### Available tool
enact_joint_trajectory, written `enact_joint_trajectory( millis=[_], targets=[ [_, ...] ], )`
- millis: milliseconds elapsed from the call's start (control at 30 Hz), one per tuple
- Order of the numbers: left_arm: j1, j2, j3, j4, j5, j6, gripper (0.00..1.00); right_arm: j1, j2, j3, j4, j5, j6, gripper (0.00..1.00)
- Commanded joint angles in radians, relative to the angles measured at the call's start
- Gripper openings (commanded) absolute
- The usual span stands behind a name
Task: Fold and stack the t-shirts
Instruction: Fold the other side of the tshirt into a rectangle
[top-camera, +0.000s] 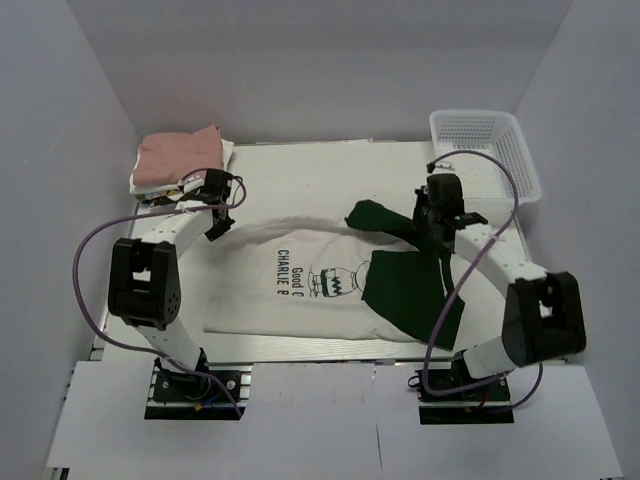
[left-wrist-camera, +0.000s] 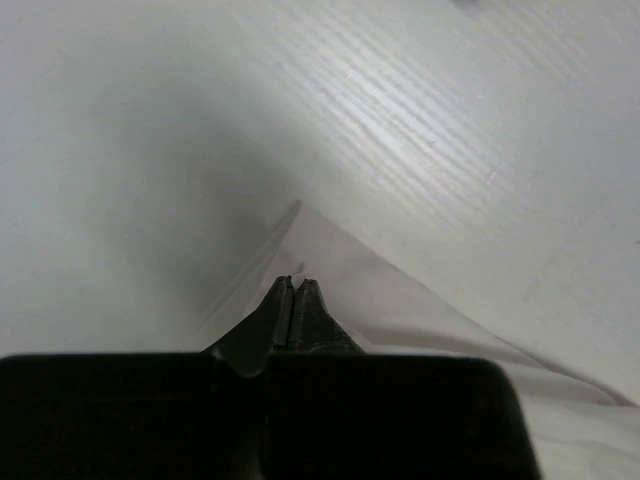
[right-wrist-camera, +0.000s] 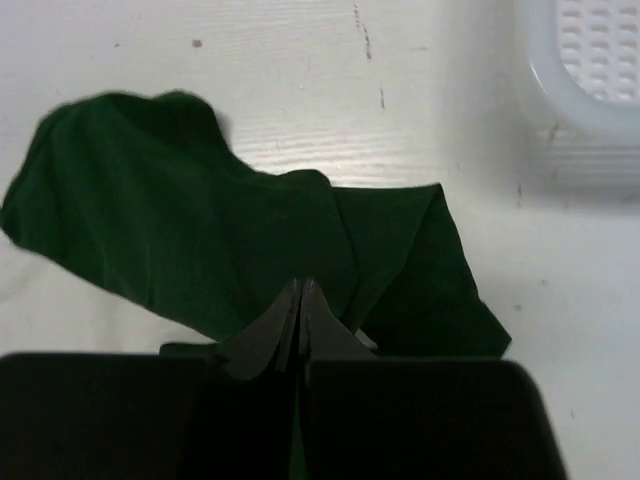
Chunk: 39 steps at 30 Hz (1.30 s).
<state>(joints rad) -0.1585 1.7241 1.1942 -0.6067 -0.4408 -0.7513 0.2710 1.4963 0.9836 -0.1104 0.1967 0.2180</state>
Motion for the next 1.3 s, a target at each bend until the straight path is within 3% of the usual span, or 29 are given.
enact_joint_trajectory(
  millis=[0, 233, 500, 667, 700, 733, 767, 833, 867, 900, 933, 1067, 1167, 1267],
  targets=[
    [0.001, -0.112, -0.059, -0.016, -0.044, -0.037, 0.00, 0.014, -0.122, -0.089, -0.047, 0.055, 0.041, 0.00],
    [0.001, -0.247, -0.188, 0.005, -0.070, -0.037, 0.00, 0.040, -0.402, -0.226, -0.187, 0.096, 0.080, 0.00],
    [0.001, -0.291, -0.254, -0.033, -0.107, -0.069, 0.00, 0.054, -0.513, -0.327, -0.273, 0.095, 0.135, 0.00],
    [0.001, -0.264, -0.265, -0.102, -0.125, -0.149, 0.00, 0.059, -0.538, -0.407, -0.324, 0.017, 0.219, 0.00],
    [0.001, -0.264, -0.265, -0.122, -0.125, -0.163, 0.06, 0.062, -0.538, -0.416, -0.327, -0.021, 0.227, 0.00],
    [0.011, -0.264, -0.265, -0.160, -0.125, -0.175, 0.18, 0.063, -0.545, -0.425, -0.348, -0.038, 0.236, 0.00],
    [0.011, -0.253, -0.265, -0.183, -0.137, -0.206, 0.55, 0.065, -0.544, -0.447, -0.362, -0.049, 0.277, 0.16],
    [0.020, -0.253, -0.274, -0.259, -0.185, -0.252, 0.95, 0.063, -0.579, -0.465, -0.391, -0.111, 0.296, 0.40],
    [0.020, -0.253, -0.274, -0.281, -0.200, -0.293, 1.00, 0.065, -0.588, -0.471, -0.403, -0.138, 0.297, 0.73],
    [0.020, -0.253, -0.274, -0.297, -0.210, -0.305, 1.00, 0.065, -0.622, -0.473, -0.402, -0.161, 0.293, 0.85],
    [0.020, -0.264, -0.274, -0.306, -0.210, -0.315, 1.00, 0.062, -0.630, -0.467, -0.396, -0.183, 0.273, 0.90],
    [0.007, -0.322, -0.240, -0.251, -0.159, -0.300, 1.00, 0.062, -0.625, -0.421, -0.283, -0.241, 0.224, 0.90],
    [0.007, -0.382, -0.241, -0.086, -0.035, -0.192, 1.00, 0.062, -0.582, -0.393, -0.155, -0.299, 0.198, 0.90],
    [0.007, -0.412, -0.294, 0.095, 0.176, -0.086, 1.00, 0.062, -0.499, -0.392, 0.072, -0.362, 0.213, 0.90]
  ],
)
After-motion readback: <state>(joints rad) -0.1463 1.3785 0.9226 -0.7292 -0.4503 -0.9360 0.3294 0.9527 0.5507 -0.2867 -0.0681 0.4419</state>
